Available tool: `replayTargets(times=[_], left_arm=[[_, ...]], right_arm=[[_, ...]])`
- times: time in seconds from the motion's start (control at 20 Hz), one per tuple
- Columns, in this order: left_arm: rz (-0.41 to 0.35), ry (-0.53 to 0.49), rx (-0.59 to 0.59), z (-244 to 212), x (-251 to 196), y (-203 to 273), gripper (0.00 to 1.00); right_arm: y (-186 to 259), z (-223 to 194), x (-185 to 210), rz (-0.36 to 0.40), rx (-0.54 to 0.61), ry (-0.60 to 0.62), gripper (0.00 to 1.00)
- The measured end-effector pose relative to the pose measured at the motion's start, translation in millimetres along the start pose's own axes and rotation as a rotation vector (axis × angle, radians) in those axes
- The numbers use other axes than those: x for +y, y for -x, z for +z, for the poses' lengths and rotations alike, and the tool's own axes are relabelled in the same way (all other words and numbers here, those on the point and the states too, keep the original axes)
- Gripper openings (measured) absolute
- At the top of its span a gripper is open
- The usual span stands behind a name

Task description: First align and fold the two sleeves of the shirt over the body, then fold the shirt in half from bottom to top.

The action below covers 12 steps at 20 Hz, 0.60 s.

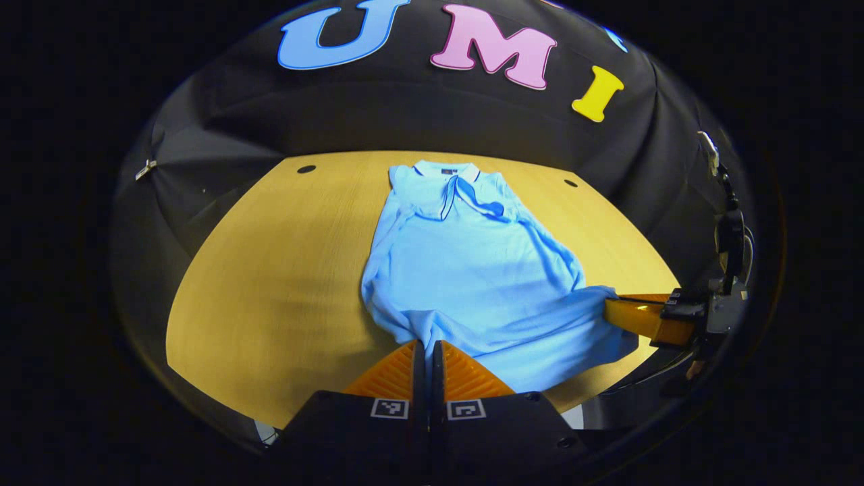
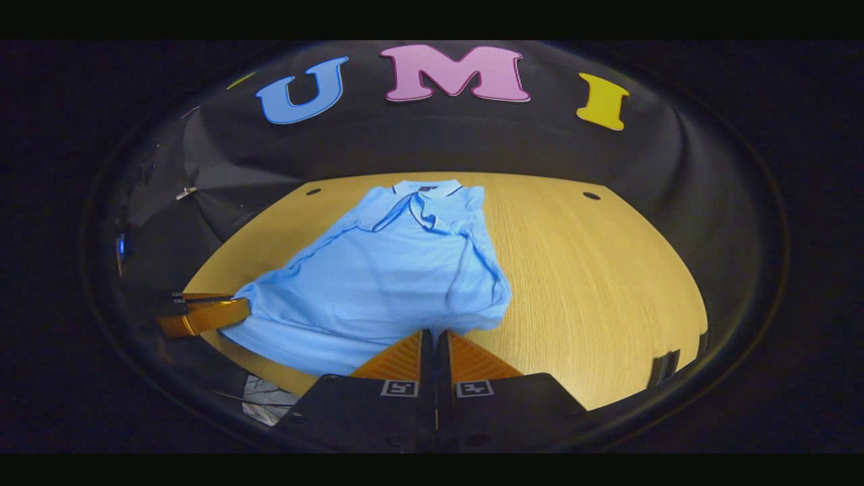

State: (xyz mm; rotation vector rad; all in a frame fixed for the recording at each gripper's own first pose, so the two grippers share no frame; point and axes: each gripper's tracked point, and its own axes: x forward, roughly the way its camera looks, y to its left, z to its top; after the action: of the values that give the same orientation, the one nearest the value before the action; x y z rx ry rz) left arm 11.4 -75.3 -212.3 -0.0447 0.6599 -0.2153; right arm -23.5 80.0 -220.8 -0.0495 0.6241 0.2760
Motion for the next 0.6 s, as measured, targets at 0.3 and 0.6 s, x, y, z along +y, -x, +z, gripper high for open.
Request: replayTargets(times=[0.3,0.6], left_arm=[[0.006,0.025,-0.1,95.5,-5.7,-12.9,0.06],[0.058,0.078,-0.169,175.9,3.4,-54.2,0.06]], right_arm=[[-28.9,100.5,-16.0,0.037,-0.118,-0.005,0.05],[-74.9,177.5,-25.3,0.079,-0.172,0.009,0.06]])
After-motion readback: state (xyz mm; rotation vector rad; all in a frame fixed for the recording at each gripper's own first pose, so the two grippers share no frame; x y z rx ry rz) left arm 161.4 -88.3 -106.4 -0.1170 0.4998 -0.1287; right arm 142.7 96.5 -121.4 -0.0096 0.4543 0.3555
